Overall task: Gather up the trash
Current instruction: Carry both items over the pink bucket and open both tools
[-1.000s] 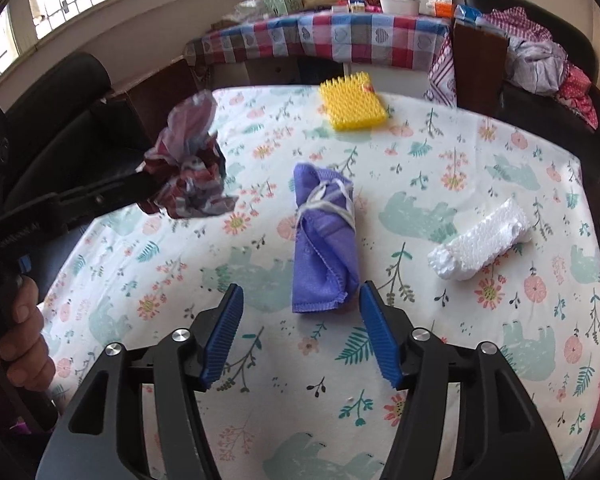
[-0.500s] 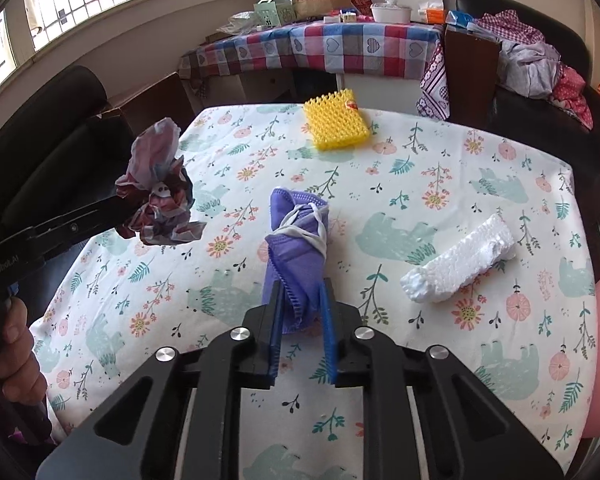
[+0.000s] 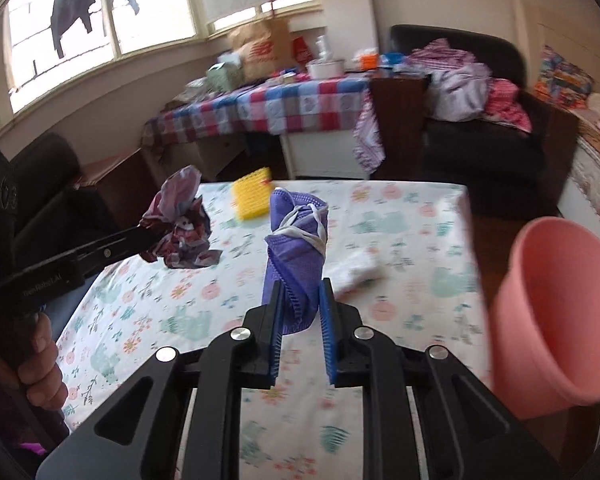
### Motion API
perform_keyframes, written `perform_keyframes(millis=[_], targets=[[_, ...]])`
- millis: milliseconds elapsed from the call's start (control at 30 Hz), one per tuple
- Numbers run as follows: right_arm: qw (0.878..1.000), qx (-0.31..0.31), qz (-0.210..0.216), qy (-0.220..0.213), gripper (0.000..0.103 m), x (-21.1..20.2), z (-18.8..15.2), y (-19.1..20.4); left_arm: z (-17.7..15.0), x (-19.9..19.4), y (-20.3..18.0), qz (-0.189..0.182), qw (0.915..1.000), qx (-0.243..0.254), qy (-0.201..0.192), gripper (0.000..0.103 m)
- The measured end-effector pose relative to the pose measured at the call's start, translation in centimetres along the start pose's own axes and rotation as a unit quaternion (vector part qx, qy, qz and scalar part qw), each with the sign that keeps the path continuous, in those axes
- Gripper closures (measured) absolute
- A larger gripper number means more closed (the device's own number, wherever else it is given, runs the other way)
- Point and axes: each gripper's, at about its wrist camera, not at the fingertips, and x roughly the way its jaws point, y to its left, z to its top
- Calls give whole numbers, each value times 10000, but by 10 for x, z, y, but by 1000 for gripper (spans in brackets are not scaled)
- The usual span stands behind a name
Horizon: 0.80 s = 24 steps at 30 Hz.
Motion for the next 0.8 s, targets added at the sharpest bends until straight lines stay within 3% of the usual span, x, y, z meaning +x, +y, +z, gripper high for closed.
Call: perform_keyframes(millis=[433, 800], targets=[[9860, 935, -1329, -381, 86, -56, -17, -126, 17, 61, -126, -900, 9908, 957, 327, 81], [9753, 1479, -1614, -286, 86, -59, -38, -178, 0, 123, -212, -1224, 9771, 1567, 756, 81]])
